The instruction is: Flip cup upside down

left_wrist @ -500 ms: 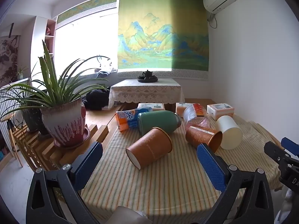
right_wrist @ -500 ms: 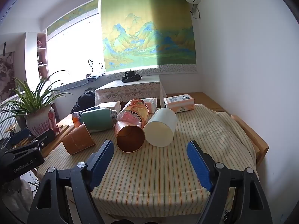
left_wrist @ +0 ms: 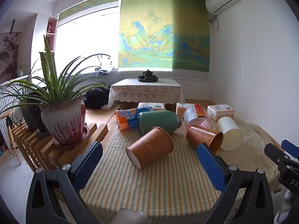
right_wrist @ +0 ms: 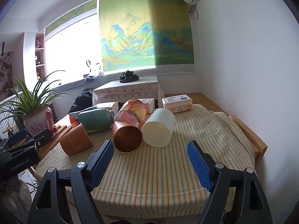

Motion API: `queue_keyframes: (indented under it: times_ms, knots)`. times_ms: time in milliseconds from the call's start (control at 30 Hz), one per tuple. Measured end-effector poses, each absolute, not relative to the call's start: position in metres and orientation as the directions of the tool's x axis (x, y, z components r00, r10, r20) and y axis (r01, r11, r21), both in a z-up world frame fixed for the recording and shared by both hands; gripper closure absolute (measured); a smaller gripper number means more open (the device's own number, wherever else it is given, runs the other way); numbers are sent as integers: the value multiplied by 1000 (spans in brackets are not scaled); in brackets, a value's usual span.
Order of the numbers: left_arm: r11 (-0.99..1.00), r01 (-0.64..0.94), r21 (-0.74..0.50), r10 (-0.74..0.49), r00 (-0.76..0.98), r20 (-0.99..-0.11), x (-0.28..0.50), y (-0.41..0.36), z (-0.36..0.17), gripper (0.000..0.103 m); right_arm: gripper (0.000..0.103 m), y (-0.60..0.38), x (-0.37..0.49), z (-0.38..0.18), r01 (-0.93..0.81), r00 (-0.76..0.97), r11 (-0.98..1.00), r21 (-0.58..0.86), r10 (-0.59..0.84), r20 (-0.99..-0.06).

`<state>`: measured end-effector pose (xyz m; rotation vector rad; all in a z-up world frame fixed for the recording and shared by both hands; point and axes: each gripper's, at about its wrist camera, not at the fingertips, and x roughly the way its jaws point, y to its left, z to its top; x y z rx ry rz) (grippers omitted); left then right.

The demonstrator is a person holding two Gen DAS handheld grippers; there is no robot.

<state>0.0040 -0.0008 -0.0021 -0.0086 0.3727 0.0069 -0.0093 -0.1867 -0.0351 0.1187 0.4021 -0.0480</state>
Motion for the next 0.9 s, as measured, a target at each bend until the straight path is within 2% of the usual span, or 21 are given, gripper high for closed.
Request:
queue_keyframes:
  times_ms: [900]
  knots:
    - [1000, -2, -15, -3, 925, -379, 9, 2, -7, 1, 25, -190, -7, -37, 87, 913, 990, 108, -36, -405]
